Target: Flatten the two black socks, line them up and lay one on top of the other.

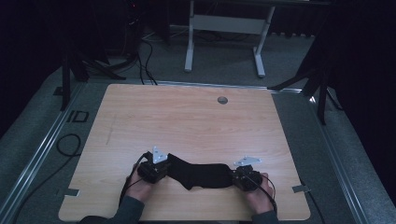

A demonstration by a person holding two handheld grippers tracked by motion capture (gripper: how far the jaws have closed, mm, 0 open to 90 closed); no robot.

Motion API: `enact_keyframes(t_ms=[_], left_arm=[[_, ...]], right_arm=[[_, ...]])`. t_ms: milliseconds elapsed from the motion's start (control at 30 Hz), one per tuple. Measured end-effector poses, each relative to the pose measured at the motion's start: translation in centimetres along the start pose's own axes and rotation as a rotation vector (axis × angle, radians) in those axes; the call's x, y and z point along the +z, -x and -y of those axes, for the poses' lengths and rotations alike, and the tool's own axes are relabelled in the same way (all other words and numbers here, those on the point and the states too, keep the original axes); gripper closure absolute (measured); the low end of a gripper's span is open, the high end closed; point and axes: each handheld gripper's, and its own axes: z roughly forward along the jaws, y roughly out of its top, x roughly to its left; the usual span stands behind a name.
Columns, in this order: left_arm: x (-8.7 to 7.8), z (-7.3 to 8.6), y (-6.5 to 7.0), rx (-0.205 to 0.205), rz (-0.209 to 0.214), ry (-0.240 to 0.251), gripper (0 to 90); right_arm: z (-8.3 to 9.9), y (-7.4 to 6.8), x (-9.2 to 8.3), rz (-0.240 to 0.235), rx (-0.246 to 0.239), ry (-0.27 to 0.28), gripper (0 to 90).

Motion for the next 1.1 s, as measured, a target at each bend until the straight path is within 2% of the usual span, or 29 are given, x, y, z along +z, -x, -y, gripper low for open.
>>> enact_keyframes(t_ms=[300,667,933,1100], left_arm=[[0.2,-0.1,-0.2,-0.002,-0.006,0.003,78.1],[0.9,-0.7,-1.0,-0.009,-0.052,0.02,76.8],[1.2,-0.7,-1.4,-0.043,-0.11,0.051,74.1],[1.2,-0.7,-1.9,-0.062,-0.132,0.065,68.6]], right_arm=[[-1.1,1.1,1.2,0.016,0.028,0.032,76.3],[-2.2,2.1,2.4,-0.003,0.057,0.067,74.7],[-2.3,2.9,2.8,-0.048,0.099,0.104,59.3],[-2.4,3.3,1.3,-0.093,0.123,0.189,53.3]])
